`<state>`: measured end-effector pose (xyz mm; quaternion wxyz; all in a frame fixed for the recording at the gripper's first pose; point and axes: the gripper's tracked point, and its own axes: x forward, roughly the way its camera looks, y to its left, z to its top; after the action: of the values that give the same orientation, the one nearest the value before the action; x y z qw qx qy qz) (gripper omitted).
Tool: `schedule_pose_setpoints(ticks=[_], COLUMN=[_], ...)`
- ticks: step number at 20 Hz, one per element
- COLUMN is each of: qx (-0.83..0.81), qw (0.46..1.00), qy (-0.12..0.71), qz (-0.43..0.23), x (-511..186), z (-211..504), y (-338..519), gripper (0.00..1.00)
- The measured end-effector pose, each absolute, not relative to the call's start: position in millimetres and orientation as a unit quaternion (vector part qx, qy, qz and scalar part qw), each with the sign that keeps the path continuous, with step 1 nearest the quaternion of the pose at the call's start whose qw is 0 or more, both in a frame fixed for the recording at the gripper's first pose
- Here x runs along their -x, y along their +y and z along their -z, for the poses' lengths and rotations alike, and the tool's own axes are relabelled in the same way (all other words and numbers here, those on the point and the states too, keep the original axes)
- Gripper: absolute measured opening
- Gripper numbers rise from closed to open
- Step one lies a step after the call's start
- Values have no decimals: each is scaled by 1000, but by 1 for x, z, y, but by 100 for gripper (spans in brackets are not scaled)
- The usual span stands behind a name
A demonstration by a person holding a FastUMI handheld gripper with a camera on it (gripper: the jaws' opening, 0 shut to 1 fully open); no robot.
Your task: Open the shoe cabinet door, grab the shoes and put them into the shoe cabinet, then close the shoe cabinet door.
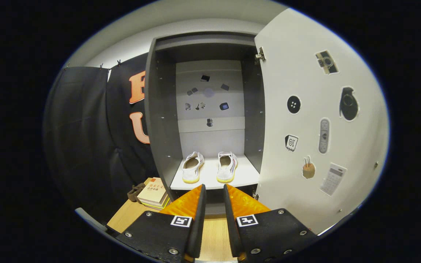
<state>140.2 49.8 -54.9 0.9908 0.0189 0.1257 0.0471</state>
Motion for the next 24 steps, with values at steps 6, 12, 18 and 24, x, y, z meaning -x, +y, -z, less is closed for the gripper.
schedule_pose_setpoints(ticks=[6,12,18,24], qx=[-31,-35,-59,-37], qw=[994,997,997,995], qy=[91,73,50,56], qz=[-46,-6,25,73], x=[-74,-17,26,49], z=[30,23,3,5], y=[43,-1,-44,-102], gripper=[42,51,57,61])
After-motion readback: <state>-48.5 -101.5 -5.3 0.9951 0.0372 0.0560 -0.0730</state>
